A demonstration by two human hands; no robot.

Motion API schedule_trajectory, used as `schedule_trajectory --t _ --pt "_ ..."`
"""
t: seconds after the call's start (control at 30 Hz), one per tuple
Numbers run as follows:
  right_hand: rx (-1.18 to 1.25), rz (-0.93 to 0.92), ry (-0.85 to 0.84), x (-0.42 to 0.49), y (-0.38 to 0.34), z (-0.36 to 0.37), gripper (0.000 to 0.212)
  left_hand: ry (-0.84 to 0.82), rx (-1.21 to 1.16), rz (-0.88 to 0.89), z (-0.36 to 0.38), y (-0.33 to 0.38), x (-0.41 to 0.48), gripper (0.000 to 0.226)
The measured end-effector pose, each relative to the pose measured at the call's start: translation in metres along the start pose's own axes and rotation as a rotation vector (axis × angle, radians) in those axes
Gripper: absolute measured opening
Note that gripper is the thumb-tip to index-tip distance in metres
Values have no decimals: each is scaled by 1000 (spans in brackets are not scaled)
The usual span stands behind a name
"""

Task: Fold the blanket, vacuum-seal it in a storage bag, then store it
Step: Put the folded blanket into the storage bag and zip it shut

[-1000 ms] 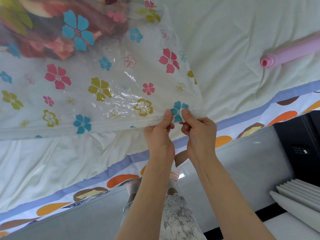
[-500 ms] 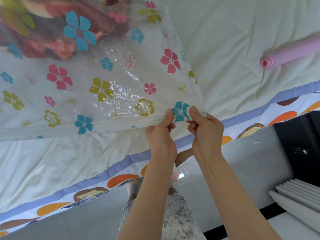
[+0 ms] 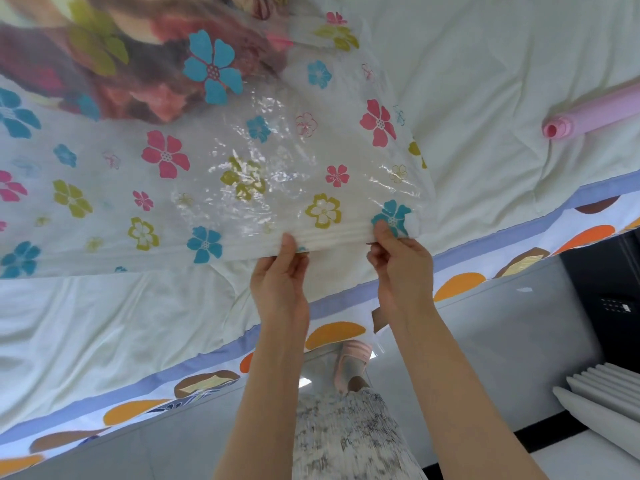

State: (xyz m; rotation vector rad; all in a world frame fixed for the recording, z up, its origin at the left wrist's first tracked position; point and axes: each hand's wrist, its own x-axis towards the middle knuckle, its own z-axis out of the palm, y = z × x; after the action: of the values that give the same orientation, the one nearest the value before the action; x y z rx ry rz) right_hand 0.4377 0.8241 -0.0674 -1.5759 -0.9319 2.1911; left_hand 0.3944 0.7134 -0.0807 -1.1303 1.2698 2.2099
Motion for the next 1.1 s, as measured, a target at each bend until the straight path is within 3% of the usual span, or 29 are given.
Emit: schedule_trajectory --t 0.1,0.2,0.33,0.53,0.73,0.8,0.97,1.1 --pt "21 24 -47 -8 14 11 12 2 59 4 -6 13 4 12" --pt "-71 49 -107 -20 40 34 12 -67 33 -85 -4 19 3 13" --pt "-50 -18 24 -23 49 50 28 -98 -96 -132 -26 42 17 14" --pt "-116 55 -38 -36 72 71 11 -78 69 -87 -42 68 33 15" --pt "-72 16 149 -44 80 95 21 -152 80 -164 -56 86 39 12" --pt "-40 30 166 -42 76 95 17 -101 7 -123 -70 104 53 15" --pt "-137 183 32 -60 99 117 10 -10 104 -92 -86 130 68 21" --pt "-139 143 213 -67 102 127 15 31 38 -117 -100 150 56 8"
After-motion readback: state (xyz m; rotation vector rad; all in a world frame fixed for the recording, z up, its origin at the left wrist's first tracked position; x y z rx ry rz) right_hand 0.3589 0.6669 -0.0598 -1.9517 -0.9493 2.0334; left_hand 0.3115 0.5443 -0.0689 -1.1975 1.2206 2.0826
